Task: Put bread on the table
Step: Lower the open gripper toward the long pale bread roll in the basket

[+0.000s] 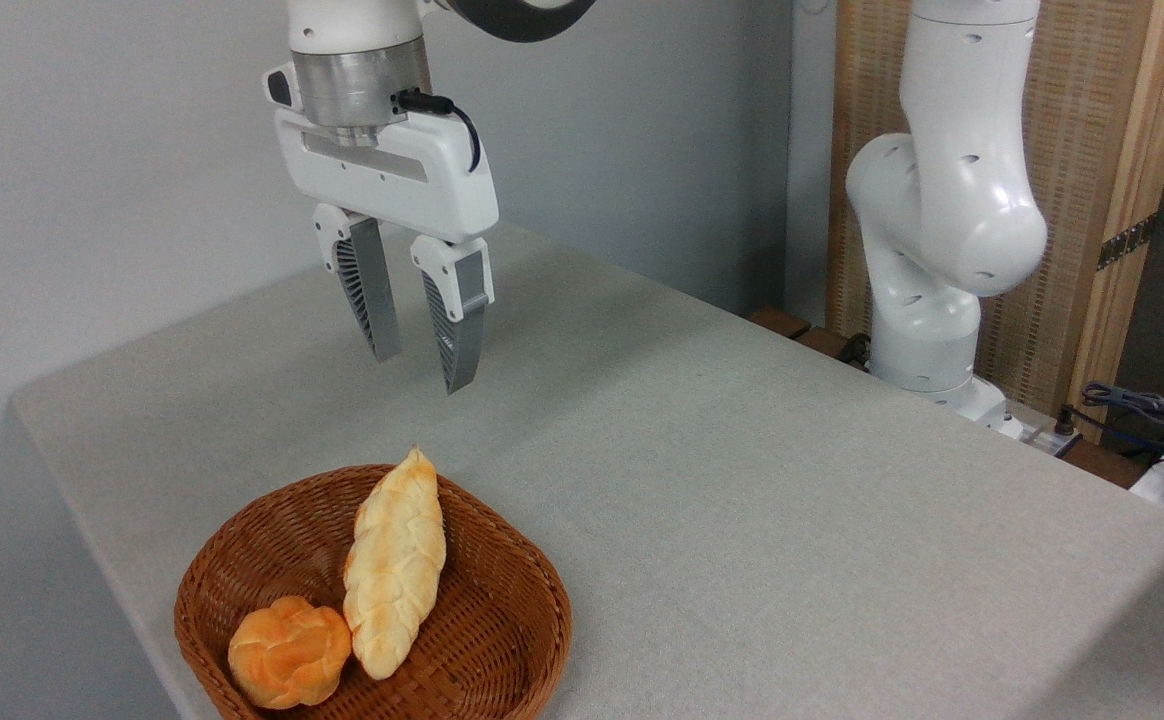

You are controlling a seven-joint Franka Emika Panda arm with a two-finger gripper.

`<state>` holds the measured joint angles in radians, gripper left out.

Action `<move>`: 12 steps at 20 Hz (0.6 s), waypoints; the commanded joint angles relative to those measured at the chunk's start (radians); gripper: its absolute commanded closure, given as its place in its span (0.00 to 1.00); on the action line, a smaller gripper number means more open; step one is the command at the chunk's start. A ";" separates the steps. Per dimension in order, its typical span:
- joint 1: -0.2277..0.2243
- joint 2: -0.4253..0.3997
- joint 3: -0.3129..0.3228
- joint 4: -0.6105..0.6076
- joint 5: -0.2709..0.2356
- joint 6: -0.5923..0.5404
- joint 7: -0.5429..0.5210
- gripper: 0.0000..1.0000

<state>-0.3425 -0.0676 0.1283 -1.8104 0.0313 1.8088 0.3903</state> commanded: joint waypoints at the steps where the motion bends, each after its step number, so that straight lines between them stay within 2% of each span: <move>1: 0.218 0.009 -0.130 0.017 -0.063 -0.043 0.115 0.00; 4: 0.215 0.009 -0.125 0.042 -0.057 -0.046 0.218 0.00; 12: 0.212 0.009 -0.130 0.040 -0.065 -0.083 0.213 0.00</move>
<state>-0.1264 -0.0651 -0.0073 -1.7921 -0.0177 1.7651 0.5922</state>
